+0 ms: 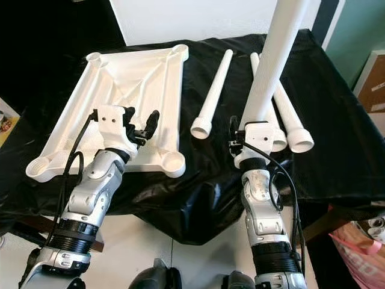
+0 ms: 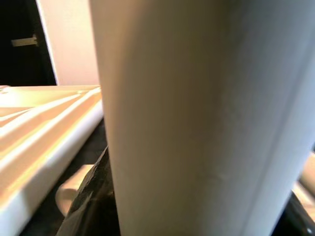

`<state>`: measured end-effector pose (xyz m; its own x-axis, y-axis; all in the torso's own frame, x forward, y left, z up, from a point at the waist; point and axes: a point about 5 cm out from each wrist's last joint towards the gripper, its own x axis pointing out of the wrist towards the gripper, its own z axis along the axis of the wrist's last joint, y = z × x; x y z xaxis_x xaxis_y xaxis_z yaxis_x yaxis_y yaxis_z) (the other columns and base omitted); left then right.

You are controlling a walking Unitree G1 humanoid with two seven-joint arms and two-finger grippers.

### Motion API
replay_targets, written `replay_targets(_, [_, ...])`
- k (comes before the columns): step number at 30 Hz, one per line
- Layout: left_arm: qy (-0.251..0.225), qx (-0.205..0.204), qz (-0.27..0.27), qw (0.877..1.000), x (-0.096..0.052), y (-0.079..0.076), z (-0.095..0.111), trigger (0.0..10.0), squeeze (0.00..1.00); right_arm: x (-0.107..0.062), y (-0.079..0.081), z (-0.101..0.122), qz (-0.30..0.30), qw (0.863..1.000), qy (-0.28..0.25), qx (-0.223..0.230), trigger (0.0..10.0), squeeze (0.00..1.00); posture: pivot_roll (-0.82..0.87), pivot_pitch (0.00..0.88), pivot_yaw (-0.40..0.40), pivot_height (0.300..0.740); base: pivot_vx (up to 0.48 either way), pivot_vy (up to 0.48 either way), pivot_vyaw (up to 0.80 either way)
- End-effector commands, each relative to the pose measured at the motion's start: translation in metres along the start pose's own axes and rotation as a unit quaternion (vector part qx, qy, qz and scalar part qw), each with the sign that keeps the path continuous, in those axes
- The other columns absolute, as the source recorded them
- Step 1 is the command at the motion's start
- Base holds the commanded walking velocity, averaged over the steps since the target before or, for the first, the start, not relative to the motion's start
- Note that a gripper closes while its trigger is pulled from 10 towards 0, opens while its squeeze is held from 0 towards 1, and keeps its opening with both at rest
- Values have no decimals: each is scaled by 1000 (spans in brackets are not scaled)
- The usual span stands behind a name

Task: Building children table

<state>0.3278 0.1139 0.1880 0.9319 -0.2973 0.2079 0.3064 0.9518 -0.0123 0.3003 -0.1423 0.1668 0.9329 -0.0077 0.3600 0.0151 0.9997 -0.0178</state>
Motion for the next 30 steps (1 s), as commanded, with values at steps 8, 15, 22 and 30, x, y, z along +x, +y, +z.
replay_targets(8, [13,5,-3,1000,-1,5,-4,10000,0,0,5,0,4,1000,-3,5,10000,0,30,97,69,740,0,361,0])
replay_targets(15, [14,6,-3,1000,0,6,-3,10000,0,0,4,-1,3,1000,-3,4,10000,0,30,96,69,740,0,363,0])
replay_targets(22, [8,10,-21,1000,0,1,-1,10000,0,1,4,0,3,1000,-4,4,10000,0,31,94,65,740,0,52,0])
replay_targets(30, [6,20,-42,999,0,-3,0,10000,0,1,4,0,4,1000,-4,3,10000,0,32,95,59,740,0,0,0])
